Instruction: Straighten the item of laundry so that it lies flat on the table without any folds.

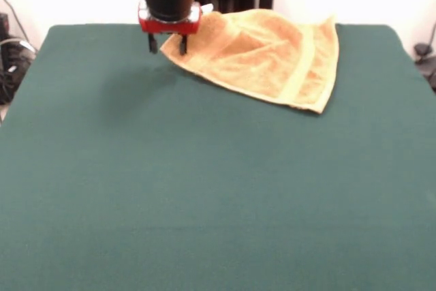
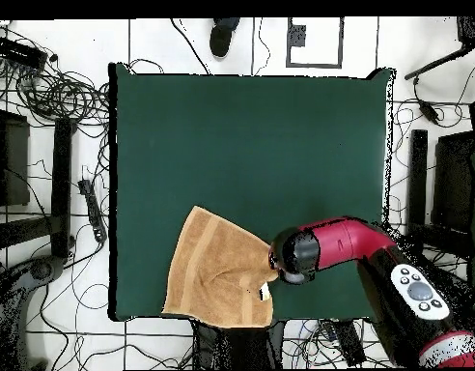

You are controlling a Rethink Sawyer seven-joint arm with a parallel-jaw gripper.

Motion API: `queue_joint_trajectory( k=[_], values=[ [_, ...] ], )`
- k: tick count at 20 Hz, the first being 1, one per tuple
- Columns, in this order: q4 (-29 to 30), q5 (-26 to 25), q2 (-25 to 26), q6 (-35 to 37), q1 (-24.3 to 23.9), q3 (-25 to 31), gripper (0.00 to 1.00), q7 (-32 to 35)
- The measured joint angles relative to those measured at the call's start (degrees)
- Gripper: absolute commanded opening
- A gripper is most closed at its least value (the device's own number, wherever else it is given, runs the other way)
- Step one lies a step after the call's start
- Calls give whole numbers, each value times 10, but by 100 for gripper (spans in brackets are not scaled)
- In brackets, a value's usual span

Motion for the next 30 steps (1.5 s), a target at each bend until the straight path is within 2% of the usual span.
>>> queue_joint_trajectory(
  k=[12,18,30],
  values=[
    [24,34,-17,-5,36,-84,100,0],
    [24,40,-12,-54,64,-118,100,0],
    [18,46,38,-123,76,-141,100,0]
  ],
)
